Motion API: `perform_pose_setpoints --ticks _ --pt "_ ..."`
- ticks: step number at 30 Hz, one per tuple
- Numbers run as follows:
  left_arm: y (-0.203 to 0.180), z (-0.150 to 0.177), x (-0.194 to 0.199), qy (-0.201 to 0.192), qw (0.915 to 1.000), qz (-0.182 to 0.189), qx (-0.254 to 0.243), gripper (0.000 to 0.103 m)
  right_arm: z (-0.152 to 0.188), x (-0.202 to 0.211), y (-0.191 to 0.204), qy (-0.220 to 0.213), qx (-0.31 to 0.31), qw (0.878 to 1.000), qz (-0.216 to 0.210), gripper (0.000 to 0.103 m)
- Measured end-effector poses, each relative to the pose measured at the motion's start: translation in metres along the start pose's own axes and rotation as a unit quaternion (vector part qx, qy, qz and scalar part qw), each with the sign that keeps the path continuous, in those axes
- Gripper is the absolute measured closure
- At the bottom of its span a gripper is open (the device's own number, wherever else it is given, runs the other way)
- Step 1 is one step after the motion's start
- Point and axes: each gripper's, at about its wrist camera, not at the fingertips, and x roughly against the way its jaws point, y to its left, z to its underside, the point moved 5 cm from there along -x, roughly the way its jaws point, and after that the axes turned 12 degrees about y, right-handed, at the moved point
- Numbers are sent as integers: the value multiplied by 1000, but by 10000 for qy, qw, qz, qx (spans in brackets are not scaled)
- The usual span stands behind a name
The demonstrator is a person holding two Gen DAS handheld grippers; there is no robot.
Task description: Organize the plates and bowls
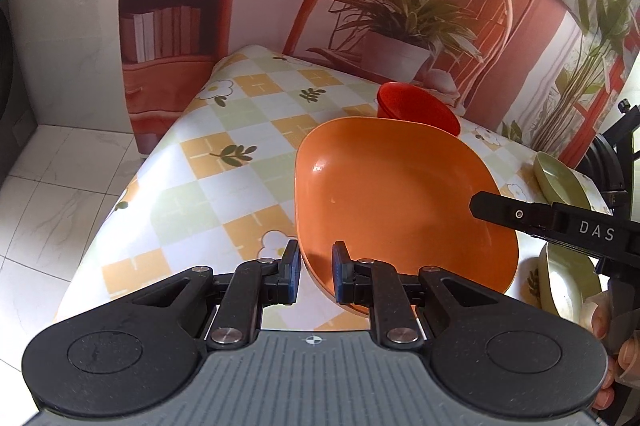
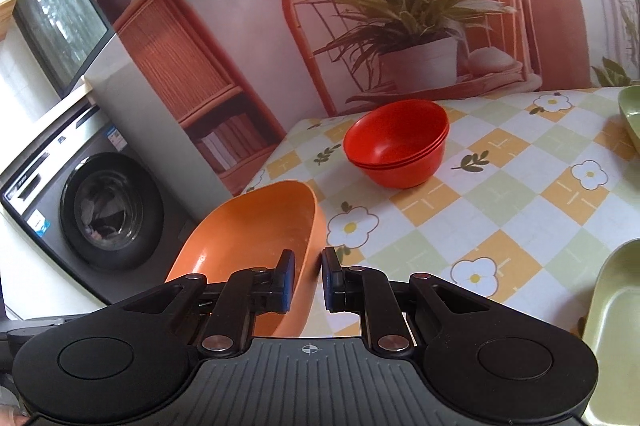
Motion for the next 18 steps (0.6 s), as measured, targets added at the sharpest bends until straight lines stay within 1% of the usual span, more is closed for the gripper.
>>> perform_pose_setpoints --ticks 10,18 --pt "-45 -11 -6 16 9994 42 -347 85 -6 21 -38 -320 -480 9983 34 88" --pt "-80 -18 -15 78 9976 156 -674 85 -9 45 -73 -606 -838 9946 62 88"
